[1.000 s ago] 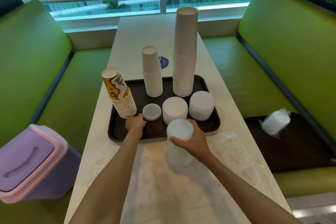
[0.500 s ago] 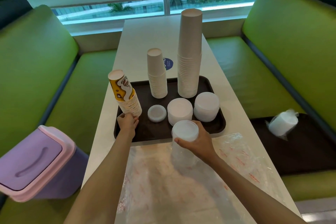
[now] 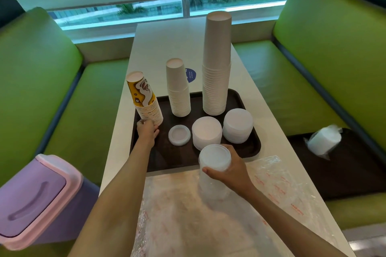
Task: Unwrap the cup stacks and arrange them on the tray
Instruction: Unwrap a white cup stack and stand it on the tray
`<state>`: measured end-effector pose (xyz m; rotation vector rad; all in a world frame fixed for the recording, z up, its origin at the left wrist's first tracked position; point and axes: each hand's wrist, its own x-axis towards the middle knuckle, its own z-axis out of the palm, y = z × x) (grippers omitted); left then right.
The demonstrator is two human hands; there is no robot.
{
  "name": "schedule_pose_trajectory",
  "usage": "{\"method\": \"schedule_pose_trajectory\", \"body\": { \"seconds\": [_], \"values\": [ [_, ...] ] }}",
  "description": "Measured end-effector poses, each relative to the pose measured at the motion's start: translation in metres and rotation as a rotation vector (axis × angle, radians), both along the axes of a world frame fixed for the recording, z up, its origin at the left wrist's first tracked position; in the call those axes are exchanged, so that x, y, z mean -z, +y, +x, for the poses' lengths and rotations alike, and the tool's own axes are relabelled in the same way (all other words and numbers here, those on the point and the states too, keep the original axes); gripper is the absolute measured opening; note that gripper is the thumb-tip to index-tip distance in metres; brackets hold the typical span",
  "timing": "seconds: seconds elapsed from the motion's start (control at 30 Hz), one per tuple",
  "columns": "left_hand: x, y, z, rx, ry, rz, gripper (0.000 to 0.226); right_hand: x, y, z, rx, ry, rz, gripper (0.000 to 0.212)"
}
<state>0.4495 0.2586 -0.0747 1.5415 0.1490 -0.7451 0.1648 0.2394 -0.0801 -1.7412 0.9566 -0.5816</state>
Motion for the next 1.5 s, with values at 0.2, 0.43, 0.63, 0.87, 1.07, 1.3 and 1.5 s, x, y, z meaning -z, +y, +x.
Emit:
{"method": "schedule_pose_trajectory", "body": {
  "seconds": [0.2,0.43,0.63,0.87,1.07,1.3,1.5],
  "values": [
    [-0.005,-0.014,0.011,0.066,-0.025,-0.001,0.058,-0.001,-0.001,0.001,-0.014,-0.011,0.009,0.076],
    [-0.011,-0.012,-0.001,0.169,-0.040,0.092,0.052,-0.002,-0.003,0.000,-0.018,-0.021,0.011,0.075],
    [-0.029,0.004,-0.057,0.349,-0.259,0.225,0.022,-0.001,-0.001,-0.002,-0.018,-0.017,0.007,0.075],
    [-0.054,0.029,-0.115,0.861,-0.602,0.241,0.016,-0.004,-0.003,0.001,0.001,-0.021,0.031,0.076],
    [-0.062,0.044,-0.128,0.908,-0.532,0.302,0.028,-0.009,-0.004,0.001,0.048,-0.038,0.019,0.076],
    [-0.055,0.058,-0.143,0.809,-0.297,0.219,0.034,-0.014,-0.002,0.007,0.035,-0.060,-0.024,0.077],
    [-0.059,0.053,-0.139,0.875,-0.438,0.247,0.034,-0.010,0.002,0.007,-0.013,-0.036,-0.014,0.080]
  ]
}}
